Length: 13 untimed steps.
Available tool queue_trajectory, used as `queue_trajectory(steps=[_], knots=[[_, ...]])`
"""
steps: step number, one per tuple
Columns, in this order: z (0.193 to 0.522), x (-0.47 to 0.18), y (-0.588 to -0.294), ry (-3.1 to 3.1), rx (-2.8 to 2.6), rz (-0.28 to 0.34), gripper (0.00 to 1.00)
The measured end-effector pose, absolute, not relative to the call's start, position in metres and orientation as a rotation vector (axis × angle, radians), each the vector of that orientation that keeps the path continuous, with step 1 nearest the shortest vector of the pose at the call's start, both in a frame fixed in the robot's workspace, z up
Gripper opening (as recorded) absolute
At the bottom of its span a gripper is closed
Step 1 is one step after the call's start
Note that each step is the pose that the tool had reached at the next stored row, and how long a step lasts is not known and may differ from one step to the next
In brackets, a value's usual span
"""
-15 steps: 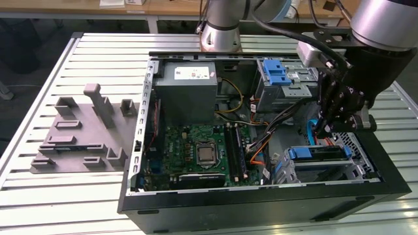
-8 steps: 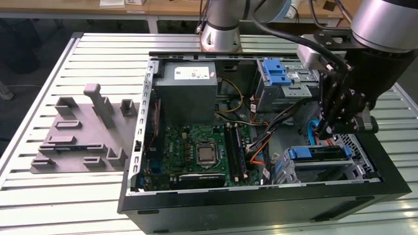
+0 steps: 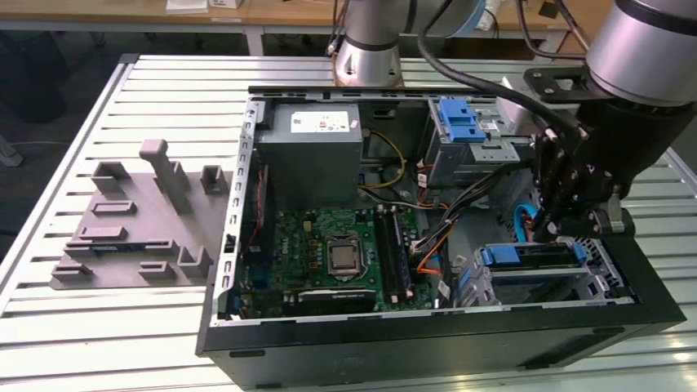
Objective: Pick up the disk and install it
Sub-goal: 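Insert the second disk wire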
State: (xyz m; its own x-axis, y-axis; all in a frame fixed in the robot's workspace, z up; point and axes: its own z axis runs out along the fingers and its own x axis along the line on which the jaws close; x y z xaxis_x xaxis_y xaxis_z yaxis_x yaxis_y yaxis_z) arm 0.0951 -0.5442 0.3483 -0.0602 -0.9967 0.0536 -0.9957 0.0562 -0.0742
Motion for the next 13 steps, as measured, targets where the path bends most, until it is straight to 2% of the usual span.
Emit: queue_trajectory(steps=[13], knots=[[0.3417,0.0947,-0.5471,2.262,-2.131,-0.112,0.16]])
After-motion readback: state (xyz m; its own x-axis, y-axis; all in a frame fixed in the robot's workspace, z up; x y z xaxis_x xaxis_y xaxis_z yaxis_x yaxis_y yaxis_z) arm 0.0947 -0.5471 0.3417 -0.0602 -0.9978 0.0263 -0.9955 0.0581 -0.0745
